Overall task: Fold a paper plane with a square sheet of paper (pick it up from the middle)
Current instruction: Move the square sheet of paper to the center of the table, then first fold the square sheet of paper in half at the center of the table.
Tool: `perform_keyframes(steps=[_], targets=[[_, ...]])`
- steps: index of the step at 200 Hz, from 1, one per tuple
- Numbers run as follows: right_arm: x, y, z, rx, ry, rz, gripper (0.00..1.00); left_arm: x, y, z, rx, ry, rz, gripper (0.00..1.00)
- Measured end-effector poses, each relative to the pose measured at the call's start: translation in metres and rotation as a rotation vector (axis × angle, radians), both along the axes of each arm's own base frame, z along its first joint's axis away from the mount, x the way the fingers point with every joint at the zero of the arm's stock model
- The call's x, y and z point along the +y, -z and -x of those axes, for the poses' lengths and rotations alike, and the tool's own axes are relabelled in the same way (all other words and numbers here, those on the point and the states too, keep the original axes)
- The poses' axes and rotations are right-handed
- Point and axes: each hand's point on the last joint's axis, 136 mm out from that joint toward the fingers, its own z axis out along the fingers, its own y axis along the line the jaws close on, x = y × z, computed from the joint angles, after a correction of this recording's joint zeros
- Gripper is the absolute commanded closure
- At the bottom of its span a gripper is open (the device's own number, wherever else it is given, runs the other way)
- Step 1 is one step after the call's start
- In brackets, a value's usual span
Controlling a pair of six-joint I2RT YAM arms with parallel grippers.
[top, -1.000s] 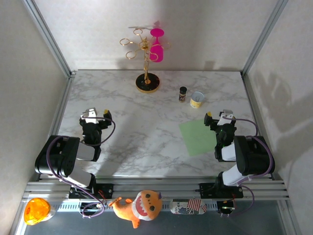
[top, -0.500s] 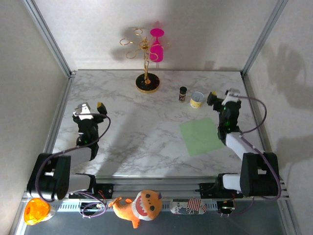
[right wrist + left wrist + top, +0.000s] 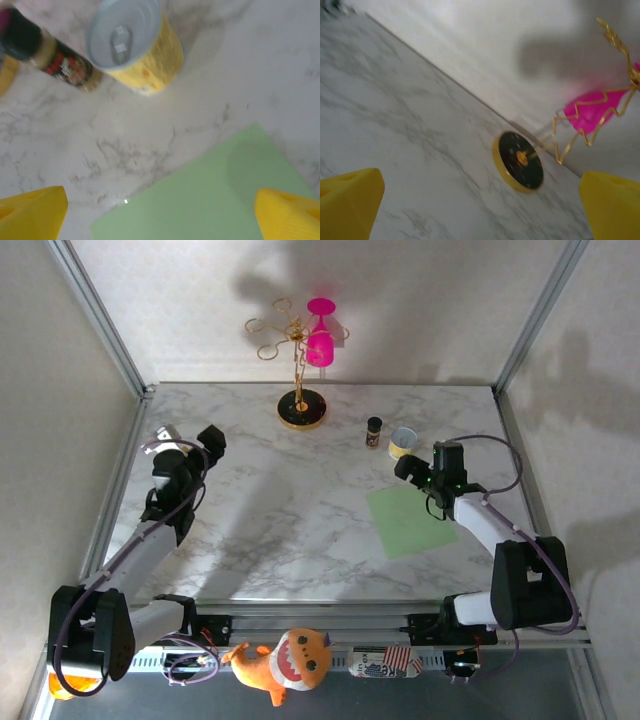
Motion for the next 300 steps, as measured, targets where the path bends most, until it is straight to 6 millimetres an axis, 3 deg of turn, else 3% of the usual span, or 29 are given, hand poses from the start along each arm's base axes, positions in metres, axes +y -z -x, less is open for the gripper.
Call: perform_keyframes(steps=[38,74,123,157,212,233,268,287,300], targets=[[0.012,0.038,0.027,0.143,0.026,-0.035,0.06,-0.035,0.018,0.003,0.069,0.116,0.088,0.01],[0.022,0.063,0.056,0.25,0.07,-0.051,0.05,-0.051,0.037,0.008,0.145,0.151,0.106,0.01],[0.046,0.063,0.069,0.261,0.176,-0.112,0.05,-0.062,0.053,0.012,0.202,0.172,0.107,0.01],[0.094,0.063,0.074,0.286,0.226,-0.202,0.07,-0.065,0.062,0.012,0.23,0.173,0.11,0.01],[0.218,0.056,0.044,0.325,0.247,-0.427,0.11,-0.064,0.085,0.017,0.317,0.159,0.115,0.01],[0.244,0.052,0.034,0.342,0.233,-0.475,0.11,-0.064,0.089,0.019,0.335,0.161,0.114,0.01],[0.251,0.031,0.028,0.301,0.167,-0.468,0.05,-0.072,0.099,0.027,0.385,0.184,0.115,0.01],[0.238,0.0,0.029,0.22,0.103,-0.438,0.02,-0.087,0.106,0.032,0.427,0.223,0.116,0.01],[0.215,-0.023,0.031,0.143,0.074,-0.417,0.01,-0.103,0.112,0.037,0.459,0.26,0.107,0.01]])
